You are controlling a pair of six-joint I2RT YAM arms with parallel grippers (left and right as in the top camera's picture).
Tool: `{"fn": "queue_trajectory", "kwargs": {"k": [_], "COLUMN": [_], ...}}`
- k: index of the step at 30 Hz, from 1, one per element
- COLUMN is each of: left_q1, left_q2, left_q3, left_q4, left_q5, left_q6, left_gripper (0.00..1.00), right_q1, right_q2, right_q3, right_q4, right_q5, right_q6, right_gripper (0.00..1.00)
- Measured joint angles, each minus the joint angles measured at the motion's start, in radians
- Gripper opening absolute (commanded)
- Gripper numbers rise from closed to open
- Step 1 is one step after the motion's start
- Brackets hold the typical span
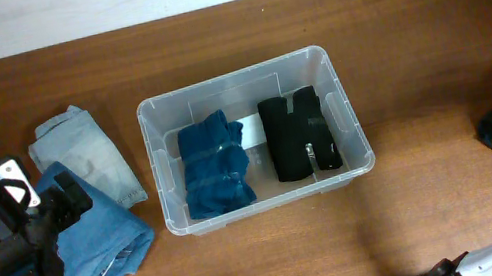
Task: Pack container
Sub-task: 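Grasp the remaining black bundle on the right with the right gripper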
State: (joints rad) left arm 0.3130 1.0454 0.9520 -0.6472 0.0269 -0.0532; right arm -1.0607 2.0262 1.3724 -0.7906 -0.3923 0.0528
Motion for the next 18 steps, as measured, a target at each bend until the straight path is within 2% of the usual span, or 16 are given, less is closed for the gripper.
{"fn": "queue_trajectory", "kwargs": {"k": [1, 4, 9, 11, 18], "left_q1": [0.0, 0.0, 0.0, 0.0, 0.0], "left_q2": [0.0, 0.0, 0.0, 0.0, 0.0], "left_q3": [0.0, 0.0, 0.0, 0.0, 0.0], "left_q4": [0.0, 0.0, 0.0, 0.0, 0.0], "left_q5": [0.0, 0.0, 0.0, 0.0, 0.0], "left_q6": [0.0, 0.0, 0.0, 0.0, 0.0], "left_gripper": [0.99, 0.99, 0.99, 0.99, 0.99], "right_q1": [0.0, 0.0, 0.0, 0.0, 0.029], "right_q2": [0.0, 0.003, 0.03, 0.032, 0.038], "right_q3": [0.0, 0.001, 0.0, 0.0, 0.0], "right_q4": [0.002, 0.013, 0.052, 0.058, 0.089], "right_q5": [-0.003, -0.01, -0.058, -0.063, -0.099], "right_q6": [-0.001, -0.005, -0.006, -0.008, -0.012], "right_gripper": [0.97, 0.76, 0.27, 0.18, 0.09]}}
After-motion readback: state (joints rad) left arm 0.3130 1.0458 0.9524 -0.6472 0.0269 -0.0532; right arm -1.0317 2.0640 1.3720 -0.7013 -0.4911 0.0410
